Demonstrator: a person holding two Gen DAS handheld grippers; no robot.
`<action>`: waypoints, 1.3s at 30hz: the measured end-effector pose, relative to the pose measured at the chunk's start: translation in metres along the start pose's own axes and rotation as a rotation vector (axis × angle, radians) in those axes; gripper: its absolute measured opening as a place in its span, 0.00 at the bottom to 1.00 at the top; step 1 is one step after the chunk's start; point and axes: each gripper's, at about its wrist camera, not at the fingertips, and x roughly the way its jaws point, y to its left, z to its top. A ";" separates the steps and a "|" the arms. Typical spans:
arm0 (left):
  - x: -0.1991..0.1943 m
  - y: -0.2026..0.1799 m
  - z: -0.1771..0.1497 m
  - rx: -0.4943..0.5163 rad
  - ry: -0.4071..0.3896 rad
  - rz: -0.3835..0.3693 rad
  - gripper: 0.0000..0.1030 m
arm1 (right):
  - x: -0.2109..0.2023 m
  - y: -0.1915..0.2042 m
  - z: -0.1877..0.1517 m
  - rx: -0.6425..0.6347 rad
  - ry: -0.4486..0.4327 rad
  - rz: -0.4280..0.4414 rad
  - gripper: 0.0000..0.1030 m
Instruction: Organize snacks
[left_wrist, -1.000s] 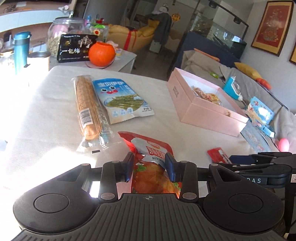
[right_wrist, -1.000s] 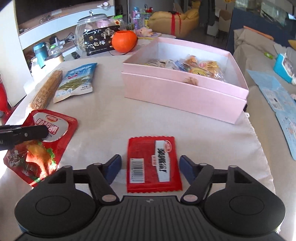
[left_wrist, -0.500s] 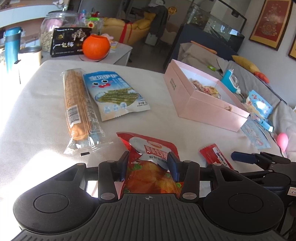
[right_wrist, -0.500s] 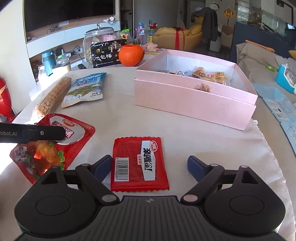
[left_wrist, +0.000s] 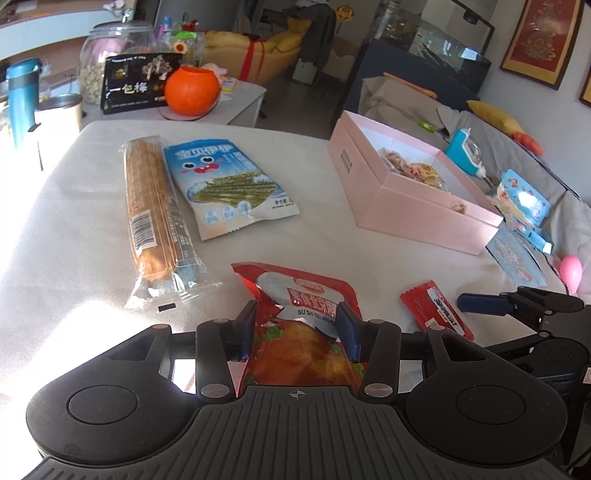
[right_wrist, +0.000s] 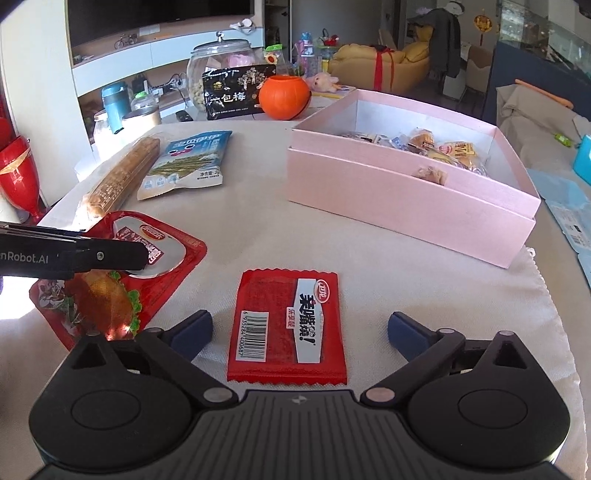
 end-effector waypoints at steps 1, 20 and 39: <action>-0.001 0.001 -0.001 0.000 0.002 -0.007 0.49 | -0.003 0.002 0.003 -0.026 0.005 0.021 0.70; -0.045 -0.016 -0.001 0.023 -0.127 -0.116 0.25 | -0.036 0.009 -0.004 -0.187 -0.008 -0.078 0.35; -0.032 -0.045 -0.005 0.160 -0.048 -0.104 0.26 | -0.027 -0.025 -0.006 -0.022 0.017 -0.014 0.64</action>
